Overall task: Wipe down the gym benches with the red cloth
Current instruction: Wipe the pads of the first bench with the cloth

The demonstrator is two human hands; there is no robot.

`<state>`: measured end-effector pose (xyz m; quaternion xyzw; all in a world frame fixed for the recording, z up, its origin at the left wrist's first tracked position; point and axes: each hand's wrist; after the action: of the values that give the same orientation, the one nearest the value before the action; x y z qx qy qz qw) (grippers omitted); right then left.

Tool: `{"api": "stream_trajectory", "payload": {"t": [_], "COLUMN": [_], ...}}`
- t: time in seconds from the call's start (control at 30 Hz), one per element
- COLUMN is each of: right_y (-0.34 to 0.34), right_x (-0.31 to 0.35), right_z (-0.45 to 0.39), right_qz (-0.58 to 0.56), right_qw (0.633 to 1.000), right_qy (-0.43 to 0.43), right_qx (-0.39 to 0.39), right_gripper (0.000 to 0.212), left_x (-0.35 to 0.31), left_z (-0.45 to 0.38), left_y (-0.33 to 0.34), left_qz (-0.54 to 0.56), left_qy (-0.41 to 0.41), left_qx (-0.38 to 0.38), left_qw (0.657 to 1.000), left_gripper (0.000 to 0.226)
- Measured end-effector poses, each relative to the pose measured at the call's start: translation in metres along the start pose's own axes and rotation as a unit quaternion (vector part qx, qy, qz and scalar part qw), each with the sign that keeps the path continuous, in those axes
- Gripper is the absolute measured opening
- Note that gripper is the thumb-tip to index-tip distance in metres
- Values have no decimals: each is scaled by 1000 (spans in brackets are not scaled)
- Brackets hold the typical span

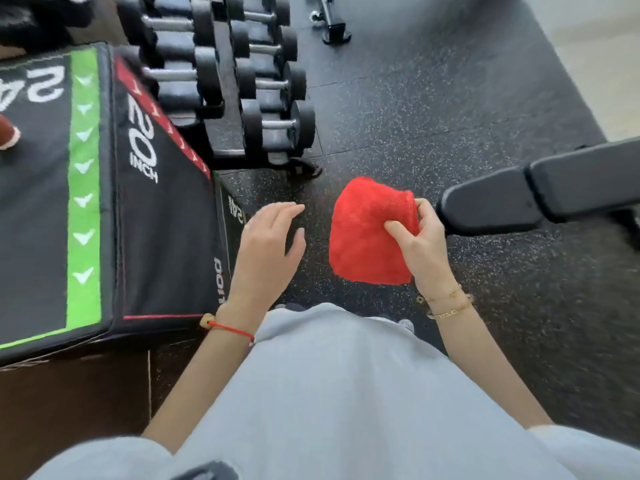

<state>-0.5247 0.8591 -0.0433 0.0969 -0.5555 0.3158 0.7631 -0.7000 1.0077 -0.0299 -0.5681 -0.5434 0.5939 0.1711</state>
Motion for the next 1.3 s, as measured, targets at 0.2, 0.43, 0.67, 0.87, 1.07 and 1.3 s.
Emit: {"api": "stream_trajectory", "payload": {"t": [0.2,0.43,0.67,0.87,1.07,1.3], "right_y": [-134,-263,-336,-380,-423,-466], "right_x": [-29,-59,-75,-80,-66,-49], "right_z": [19,21,-4,-53,-122,-190], "right_qz": [-6,-7,-17,-24,-8,29], "right_qw": [997,990,983,979,983,989], "right_qy": [17,39,61,89,83,70], "right_qx": [-76,-133,-175,-182,-164,-130], "right_gripper": [20,23,20,18,22,22], "left_x": [-101,-198,-250,-277,-301,-324], "left_z": [-33,-59,-102,-158,-225,-279], "left_y": [70,145,187,230,268,292], "left_qz": [29,59,61,66,62,50], "left_qy": [74,105,133,135,116,92], "left_qx": [20,42,70,86,71,53], "left_qw": [997,992,987,985,989,993], "left_gripper": [33,34,33,34,34,34]}}
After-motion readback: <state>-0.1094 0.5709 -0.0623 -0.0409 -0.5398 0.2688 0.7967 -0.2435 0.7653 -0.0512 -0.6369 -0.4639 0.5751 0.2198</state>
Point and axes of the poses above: each hand's wrist, its own z-axis away from the middle knuckle, its own y-axis out of the palm, x = y × z, and after that the axes turned 13 degrees about y, right-handed
